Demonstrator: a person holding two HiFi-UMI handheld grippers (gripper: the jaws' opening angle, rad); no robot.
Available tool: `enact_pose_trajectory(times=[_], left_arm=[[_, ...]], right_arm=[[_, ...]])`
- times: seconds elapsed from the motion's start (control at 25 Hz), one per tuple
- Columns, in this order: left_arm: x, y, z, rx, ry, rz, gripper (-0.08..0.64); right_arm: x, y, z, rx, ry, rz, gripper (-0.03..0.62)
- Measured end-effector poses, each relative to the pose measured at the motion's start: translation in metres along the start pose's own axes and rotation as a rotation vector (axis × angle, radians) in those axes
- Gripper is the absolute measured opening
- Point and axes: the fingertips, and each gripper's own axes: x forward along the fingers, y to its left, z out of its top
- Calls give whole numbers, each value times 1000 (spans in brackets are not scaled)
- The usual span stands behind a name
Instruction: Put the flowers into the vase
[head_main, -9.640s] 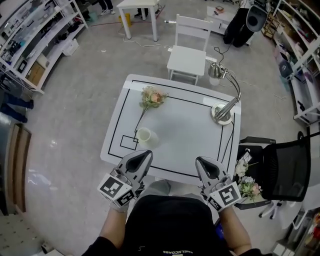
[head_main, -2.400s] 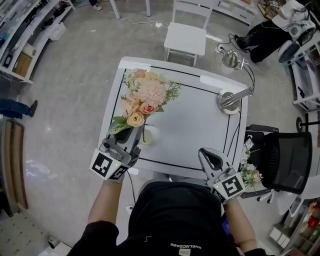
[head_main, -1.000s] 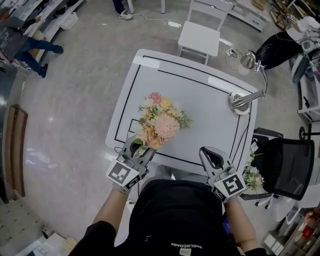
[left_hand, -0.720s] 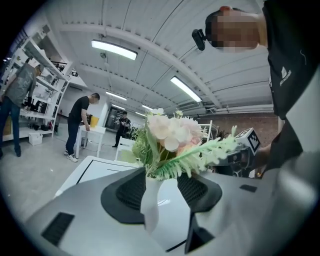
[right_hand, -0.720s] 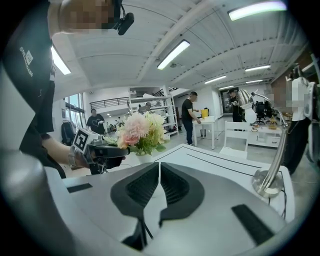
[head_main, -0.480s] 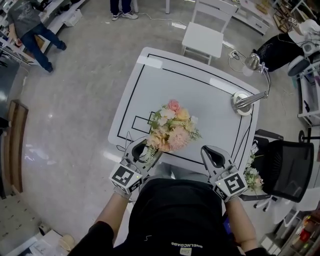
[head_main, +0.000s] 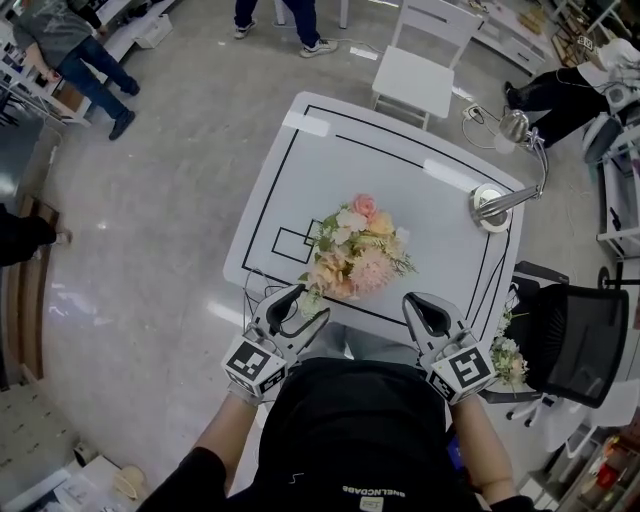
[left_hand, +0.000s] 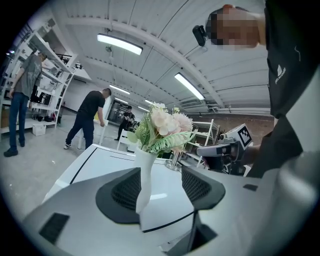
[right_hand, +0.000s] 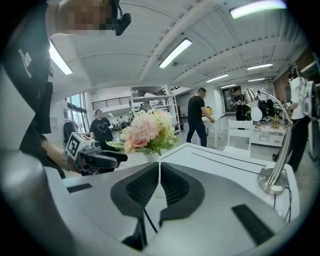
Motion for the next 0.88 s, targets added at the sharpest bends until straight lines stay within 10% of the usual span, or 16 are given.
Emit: enact_pose_trajectory(times=[0.88], left_arm=[[-13, -45, 137, 127, -253, -31, 235]], right_arm=[[-16, -14, 69, -74, -156, 6, 12]])
